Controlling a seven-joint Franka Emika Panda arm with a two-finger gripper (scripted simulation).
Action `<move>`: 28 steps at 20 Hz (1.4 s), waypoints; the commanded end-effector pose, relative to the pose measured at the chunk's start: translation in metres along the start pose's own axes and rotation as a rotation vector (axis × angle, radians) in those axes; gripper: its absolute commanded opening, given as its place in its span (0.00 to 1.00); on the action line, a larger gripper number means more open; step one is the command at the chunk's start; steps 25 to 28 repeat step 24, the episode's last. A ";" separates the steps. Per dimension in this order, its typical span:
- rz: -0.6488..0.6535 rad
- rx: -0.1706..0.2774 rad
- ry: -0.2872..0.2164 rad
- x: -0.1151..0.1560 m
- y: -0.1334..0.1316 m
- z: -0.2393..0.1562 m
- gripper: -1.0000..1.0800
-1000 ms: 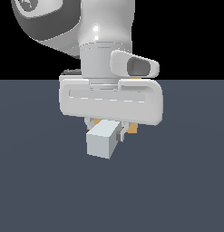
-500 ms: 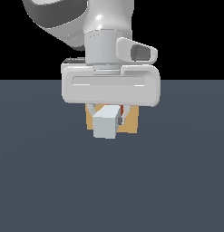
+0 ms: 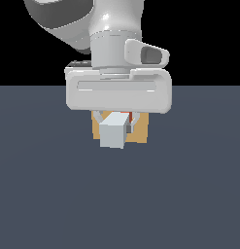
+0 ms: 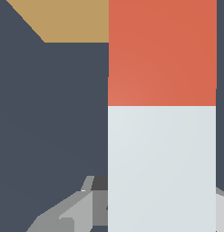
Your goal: Insert the peg into the horizontal hole in a box.
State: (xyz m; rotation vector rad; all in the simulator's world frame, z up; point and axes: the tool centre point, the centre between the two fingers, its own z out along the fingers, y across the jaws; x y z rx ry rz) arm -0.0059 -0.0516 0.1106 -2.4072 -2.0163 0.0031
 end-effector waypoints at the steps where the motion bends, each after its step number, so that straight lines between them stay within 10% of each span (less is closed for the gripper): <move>1: 0.000 -0.001 0.000 0.000 0.000 0.000 0.00; 18: 0.000 -0.004 0.001 0.097 -0.001 -0.002 0.00; 28: 0.000 -0.005 0.001 0.109 0.001 -0.003 0.00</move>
